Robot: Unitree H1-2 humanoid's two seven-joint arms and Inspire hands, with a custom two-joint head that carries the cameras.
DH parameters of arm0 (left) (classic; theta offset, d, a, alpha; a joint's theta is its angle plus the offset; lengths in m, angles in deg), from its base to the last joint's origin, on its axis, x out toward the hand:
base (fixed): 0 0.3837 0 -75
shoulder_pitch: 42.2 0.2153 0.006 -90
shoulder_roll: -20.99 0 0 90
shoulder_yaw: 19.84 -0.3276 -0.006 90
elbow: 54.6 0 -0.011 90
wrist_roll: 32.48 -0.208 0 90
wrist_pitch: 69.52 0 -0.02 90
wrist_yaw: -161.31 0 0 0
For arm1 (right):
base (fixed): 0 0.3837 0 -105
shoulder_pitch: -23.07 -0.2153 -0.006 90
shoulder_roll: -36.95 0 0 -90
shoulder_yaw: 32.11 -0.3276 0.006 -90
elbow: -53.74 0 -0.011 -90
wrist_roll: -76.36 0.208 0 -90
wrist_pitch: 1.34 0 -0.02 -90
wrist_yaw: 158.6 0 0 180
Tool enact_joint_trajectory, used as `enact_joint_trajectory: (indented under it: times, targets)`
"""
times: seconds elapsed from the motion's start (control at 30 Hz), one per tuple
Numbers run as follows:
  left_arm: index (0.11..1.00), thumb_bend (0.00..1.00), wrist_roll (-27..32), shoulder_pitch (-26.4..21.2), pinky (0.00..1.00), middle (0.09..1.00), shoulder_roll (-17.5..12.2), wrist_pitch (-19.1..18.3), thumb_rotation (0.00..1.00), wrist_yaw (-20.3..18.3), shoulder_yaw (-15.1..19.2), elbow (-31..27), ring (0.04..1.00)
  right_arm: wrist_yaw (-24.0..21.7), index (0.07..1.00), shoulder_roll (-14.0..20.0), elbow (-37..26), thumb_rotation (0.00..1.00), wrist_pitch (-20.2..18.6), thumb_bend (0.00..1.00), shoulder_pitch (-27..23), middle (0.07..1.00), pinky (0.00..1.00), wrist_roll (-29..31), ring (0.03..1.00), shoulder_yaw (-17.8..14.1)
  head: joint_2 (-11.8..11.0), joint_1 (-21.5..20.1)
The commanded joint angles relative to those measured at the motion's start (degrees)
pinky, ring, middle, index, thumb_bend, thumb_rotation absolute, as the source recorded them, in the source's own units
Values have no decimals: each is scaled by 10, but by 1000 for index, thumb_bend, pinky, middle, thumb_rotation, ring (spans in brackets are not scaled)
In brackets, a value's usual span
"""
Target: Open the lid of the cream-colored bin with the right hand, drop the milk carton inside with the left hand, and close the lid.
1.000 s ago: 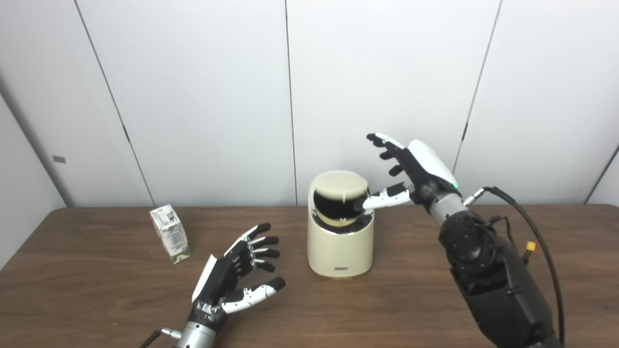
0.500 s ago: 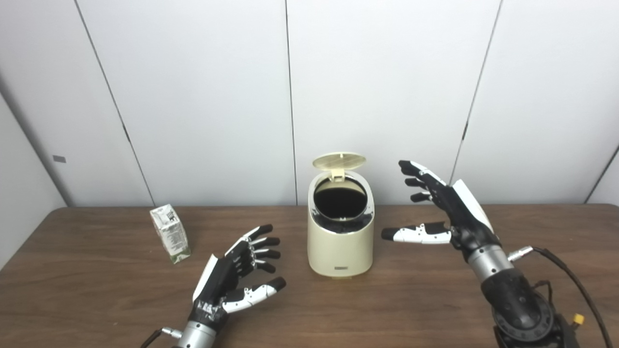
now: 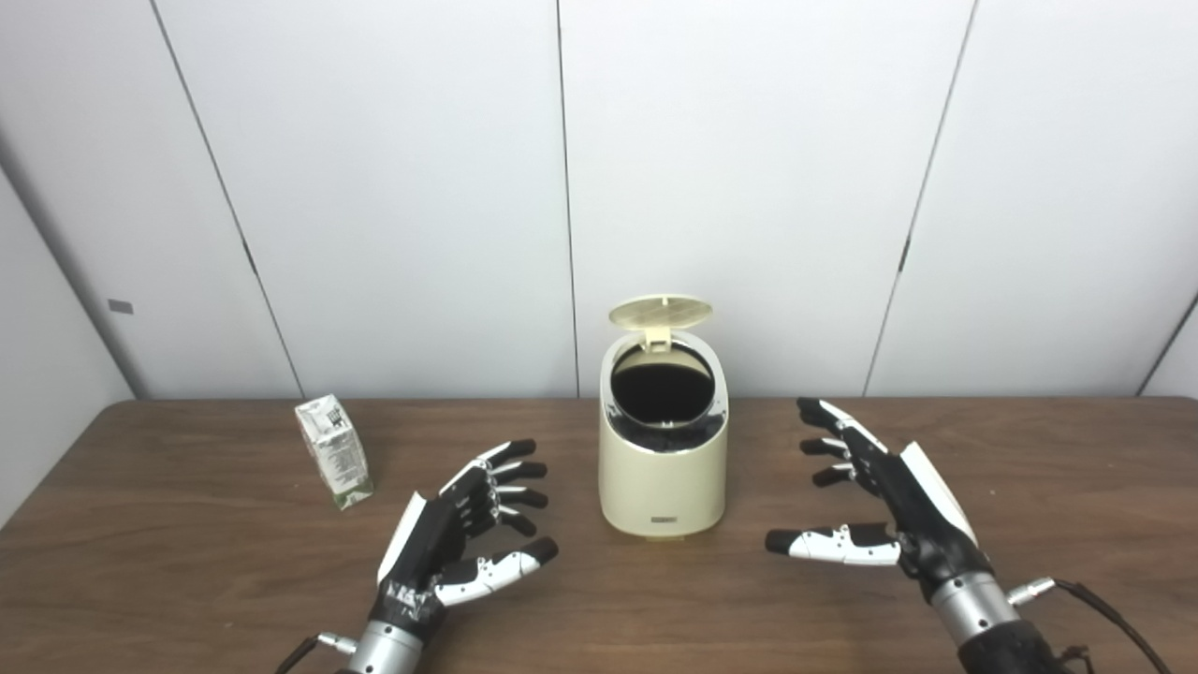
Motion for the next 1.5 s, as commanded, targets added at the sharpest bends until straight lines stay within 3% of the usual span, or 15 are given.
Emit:
enact_joint_trajectory:
  times: [0.0, 0.2, 0.33, 0.37, 0.47, 0.53, 0.63, 0.87, 0.97, 1.1, 1.3, 1.47]
  targets:
    - [866, 688, -3, -5, 538, 766, 9, 29, 99, 3, -5, 16, 664, 13, 911, 7, -6, 251, 31, 858, -5, 905, 664, 15, 825, -10, -10, 32]
    - [849, 709, -31, -12, 548, 761, 21, 45, 148, 19, -14, 34, 662, 3, 937, 14, -29, 133, 1, 807, 11, 939, 732, 16, 858, -15, -30, 81]
    - [820, 728, -40, -11, 531, 741, 28, 46, 155, 31, -11, 21, 648, 2, 941, 14, -39, 106, -9, 794, 14, 943, 695, 25, 854, -18, -34, 98]
    - [817, 733, -41, -11, 533, 732, 29, 47, 156, 34, -9, 17, 644, 6, 926, 16, -39, 109, -9, 803, 14, 925, 687, 16, 838, -16, -34, 98]
    - [822, 736, -46, -11, 557, 731, 30, 48, 159, 48, -1, 3, 646, 11, 913, 22, -46, 238, -19, 821, 14, 903, 659, -13, 823, -10, -34, 101]
    - [824, 736, -47, -10, 565, 732, 30, 49, 161, 50, 0, 1, 650, 11, 911, 21, -47, 258, -20, 825, 14, 900, 653, -17, 821, -11, -34, 101]
    - [825, 724, -52, -15, 569, 740, 7, 48, 181, 56, 16, -43, 666, 6, 915, 28, -53, 274, -18, 814, 15, 904, 640, -24, 815, -8, -34, 114]
    - [819, 710, -45, -28, 523, 725, -67, -23, 172, 42, 52, -132, 637, 4, 913, 27, -51, 316, -18, 828, 14, 898, 594, -20, 802, -9, -34, 120]
    - [777, 675, -39, -38, 516, 707, -107, -50, 106, 33, 66, -155, 627, 3, 911, 27, -47, 354, -15, 843, 13, 890, 561, -16, 795, -8, -34, 123]
    - [737, 680, -30, -56, 527, 687, -140, -63, 44, 30, 82, -159, 618, 1, 916, 29, -42, 355, -12, 821, 9, 893, 545, -13, 784, -5, -34, 123]
    - [687, 719, -26, -89, 541, 659, -161, -55, 35, 32, 100, -142, 627, 4, 916, 32, -37, 308, -8, 799, 5, 893, 573, -16, 791, -2, -34, 124]
    - [665, 749, -46, -111, 624, 678, -162, -38, 4, 53, 115, -116, 679, 3, 913, 33, -42, 271, -12, 790, 3, 900, 596, -15, 811, -3, -32, 124]
